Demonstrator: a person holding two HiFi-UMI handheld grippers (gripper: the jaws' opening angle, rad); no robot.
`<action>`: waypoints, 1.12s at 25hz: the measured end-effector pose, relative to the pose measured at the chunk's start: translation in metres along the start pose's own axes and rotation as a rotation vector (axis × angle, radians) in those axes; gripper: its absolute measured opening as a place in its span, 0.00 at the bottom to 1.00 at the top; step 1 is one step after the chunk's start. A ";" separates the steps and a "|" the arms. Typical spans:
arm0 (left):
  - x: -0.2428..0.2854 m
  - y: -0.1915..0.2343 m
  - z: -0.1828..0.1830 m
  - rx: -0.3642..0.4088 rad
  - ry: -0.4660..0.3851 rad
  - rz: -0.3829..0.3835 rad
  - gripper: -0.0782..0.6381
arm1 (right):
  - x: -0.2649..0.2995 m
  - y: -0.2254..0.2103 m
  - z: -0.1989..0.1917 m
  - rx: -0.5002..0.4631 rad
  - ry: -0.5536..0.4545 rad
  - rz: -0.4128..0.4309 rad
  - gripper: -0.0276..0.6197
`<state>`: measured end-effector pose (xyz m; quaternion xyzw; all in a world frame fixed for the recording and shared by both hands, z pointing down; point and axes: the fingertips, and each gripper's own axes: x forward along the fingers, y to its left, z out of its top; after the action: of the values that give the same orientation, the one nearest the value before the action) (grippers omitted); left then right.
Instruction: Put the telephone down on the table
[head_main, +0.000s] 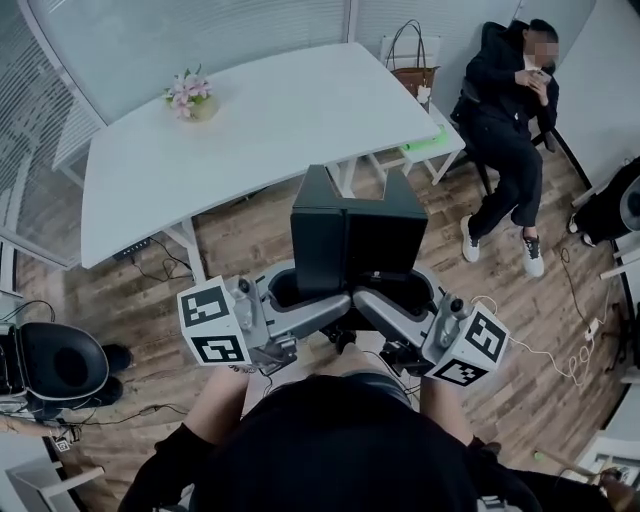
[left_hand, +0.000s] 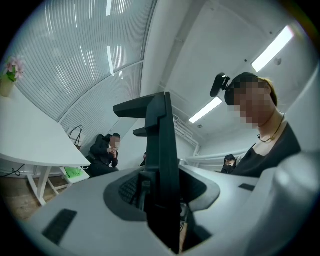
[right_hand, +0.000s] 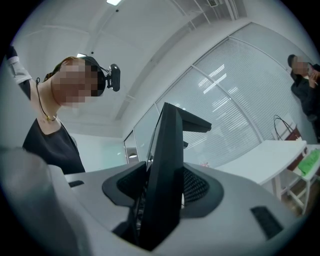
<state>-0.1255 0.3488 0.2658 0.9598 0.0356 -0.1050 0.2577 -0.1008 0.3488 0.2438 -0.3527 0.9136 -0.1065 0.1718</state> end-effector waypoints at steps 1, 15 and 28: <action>0.003 0.006 0.003 0.000 -0.001 0.004 0.37 | 0.002 -0.007 0.002 0.003 0.002 0.004 0.37; 0.053 0.087 0.047 0.015 -0.029 0.046 0.37 | 0.033 -0.103 0.037 0.009 0.017 0.055 0.37; 0.094 0.144 0.066 0.027 -0.060 0.095 0.37 | 0.042 -0.173 0.055 0.021 0.035 0.109 0.37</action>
<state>-0.0277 0.1925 0.2599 0.9602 -0.0190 -0.1220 0.2506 -0.0034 0.1899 0.2380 -0.2985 0.9333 -0.1128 0.1649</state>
